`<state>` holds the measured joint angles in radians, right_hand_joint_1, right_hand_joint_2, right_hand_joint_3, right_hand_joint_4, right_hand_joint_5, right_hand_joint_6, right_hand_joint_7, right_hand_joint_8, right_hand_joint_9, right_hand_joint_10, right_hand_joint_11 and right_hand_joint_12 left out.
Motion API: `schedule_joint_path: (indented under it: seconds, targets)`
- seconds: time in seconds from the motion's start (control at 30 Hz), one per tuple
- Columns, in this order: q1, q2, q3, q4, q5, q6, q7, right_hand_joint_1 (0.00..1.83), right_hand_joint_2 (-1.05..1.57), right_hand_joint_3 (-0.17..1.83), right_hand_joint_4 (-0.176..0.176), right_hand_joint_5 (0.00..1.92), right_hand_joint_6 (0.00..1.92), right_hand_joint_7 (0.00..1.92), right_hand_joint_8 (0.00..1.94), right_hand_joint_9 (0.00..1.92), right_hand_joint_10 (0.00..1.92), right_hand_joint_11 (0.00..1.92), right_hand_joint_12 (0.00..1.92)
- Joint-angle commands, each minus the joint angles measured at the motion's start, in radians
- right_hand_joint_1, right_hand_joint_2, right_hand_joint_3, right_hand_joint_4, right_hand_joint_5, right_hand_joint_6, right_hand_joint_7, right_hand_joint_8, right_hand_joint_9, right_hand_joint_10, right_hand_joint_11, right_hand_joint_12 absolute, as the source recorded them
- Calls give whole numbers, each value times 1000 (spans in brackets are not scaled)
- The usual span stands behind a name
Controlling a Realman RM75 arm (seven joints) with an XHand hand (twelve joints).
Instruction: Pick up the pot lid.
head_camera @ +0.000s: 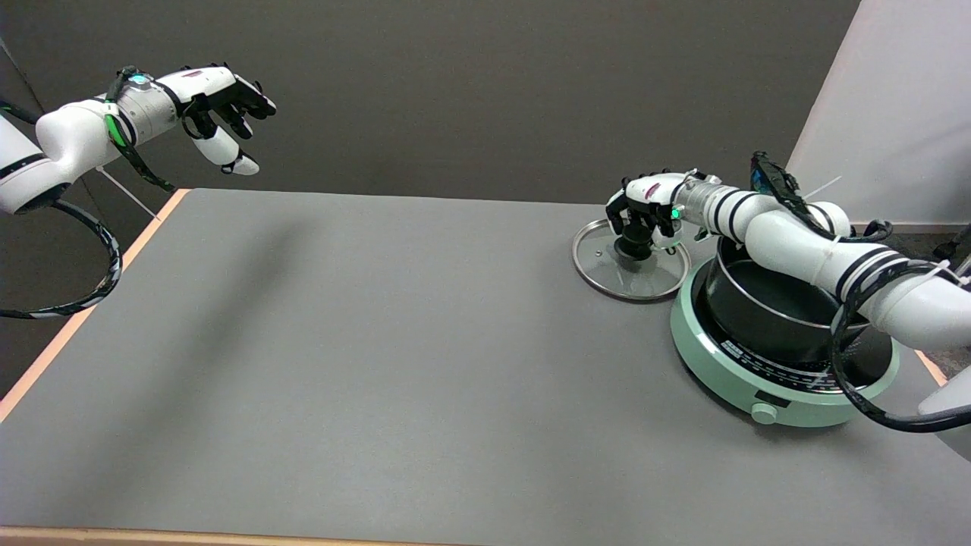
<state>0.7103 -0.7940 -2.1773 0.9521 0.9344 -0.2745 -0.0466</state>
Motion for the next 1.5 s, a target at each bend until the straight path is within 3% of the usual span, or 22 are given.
schedule_joint_path:
  seconds: [0.03,0.3,0.37,0.4,0.43,0.5,0.6,0.93,1.0,1.03,1.3,1.5]
  targets:
    - [-1,0,-6,0,7,22,-1,1627,970,421,176,567,1532,780,1067,703,1538,423,1868]
    - [-4,0,-2,13,7,15,-1,1629,952,472,176,553,1574,758,1168,693,1569,407,1878]
    - [-4,0,-2,20,9,5,-1,1626,963,425,176,550,1382,785,980,711,1526,399,1893]
    - [-4,0,-1,22,9,2,-1,1379,906,729,176,562,1307,784,919,713,1332,379,1881]
    - [-4,0,0,23,9,0,0,1248,847,910,176,585,1178,799,821,721,1186,378,1854]
    - [-3,0,2,23,9,-2,6,1172,765,909,176,673,833,856,546,780,929,383,1763]
    - [-1,0,2,22,9,-2,7,1095,684,932,166,718,686,874,457,821,801,369,1700]
    - [1,0,5,24,22,-13,9,1062,639,908,155,714,582,864,373,821,750,343,1602]
    - [37,14,-90,113,34,-22,19,1066,626,911,140,704,521,848,350,815,743,365,1567]
    - [2,0,7,41,35,-3,9,1068,621,912,132,699,497,842,344,811,740,376,1552]
    - [28,-11,-2,70,35,34,9,1056,567,963,82,644,349,769,288,779,722,451,1494]
    - [31,-23,-13,92,45,35,10,1050,561,964,80,639,340,761,283,775,711,467,1478]
